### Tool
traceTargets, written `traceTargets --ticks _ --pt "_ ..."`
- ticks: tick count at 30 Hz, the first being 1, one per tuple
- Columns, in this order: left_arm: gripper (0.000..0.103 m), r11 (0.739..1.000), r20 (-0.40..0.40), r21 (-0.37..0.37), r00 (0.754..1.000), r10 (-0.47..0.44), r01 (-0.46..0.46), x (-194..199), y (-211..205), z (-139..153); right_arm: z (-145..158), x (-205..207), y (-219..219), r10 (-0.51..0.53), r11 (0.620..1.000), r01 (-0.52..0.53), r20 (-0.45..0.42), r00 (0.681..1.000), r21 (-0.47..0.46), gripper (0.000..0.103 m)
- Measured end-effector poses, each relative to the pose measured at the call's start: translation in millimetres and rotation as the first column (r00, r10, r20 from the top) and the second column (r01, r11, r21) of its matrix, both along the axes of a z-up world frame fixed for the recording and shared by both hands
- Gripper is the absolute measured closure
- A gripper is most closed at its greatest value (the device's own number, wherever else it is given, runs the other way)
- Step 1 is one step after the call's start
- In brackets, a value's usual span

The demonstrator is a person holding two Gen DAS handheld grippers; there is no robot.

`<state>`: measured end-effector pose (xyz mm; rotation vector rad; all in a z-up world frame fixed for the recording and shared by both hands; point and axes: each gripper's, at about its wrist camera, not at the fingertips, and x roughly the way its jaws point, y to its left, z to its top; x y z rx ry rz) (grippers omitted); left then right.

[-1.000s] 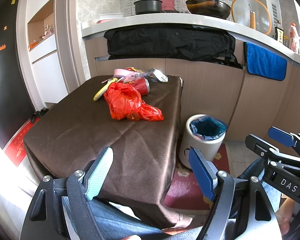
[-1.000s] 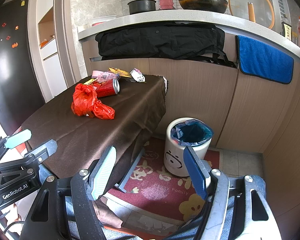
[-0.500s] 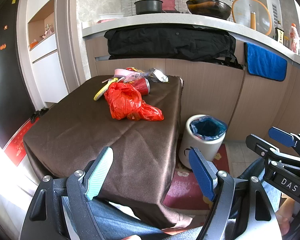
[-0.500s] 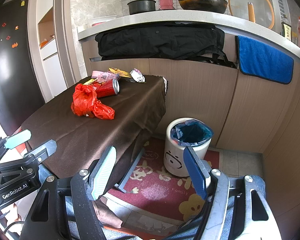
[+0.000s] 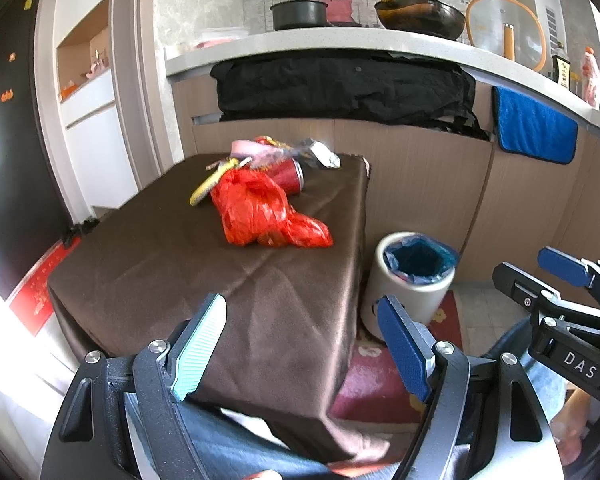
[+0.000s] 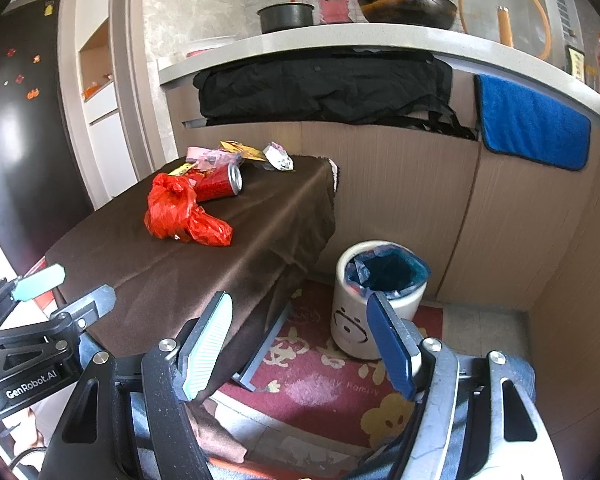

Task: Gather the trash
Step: 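Grasp the red plastic bag with the right gripper while the left gripper approaches the pile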

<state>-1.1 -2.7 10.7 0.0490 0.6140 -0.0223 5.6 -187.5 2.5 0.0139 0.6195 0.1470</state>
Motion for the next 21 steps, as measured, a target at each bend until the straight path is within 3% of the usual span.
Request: traceTargets --ticks 8,12,18,21 --pt "0.025 0.999 0.057 -0.005 0.997 0.042 -0.042 69 27 10 22 57 8 0.034 0.996 -0.026 0.1 0.994 -0.083 0.036" --pt "0.025 0.998 0.04 0.002 0.997 0.061 -0.062 115 38 12 27 97 15 0.053 0.994 -0.038 0.144 0.988 -0.106 0.036" --pt "0.025 0.996 0.0 -0.036 0.997 0.078 -0.078 178 66 10 30 157 33 0.104 0.99 -0.087 0.156 0.982 -0.112 0.036" --pt "0.025 0.994 0.007 -0.038 0.995 0.101 -0.101 200 90 16 23 183 53 0.167 0.983 -0.157 0.122 0.978 -0.091 0.036"
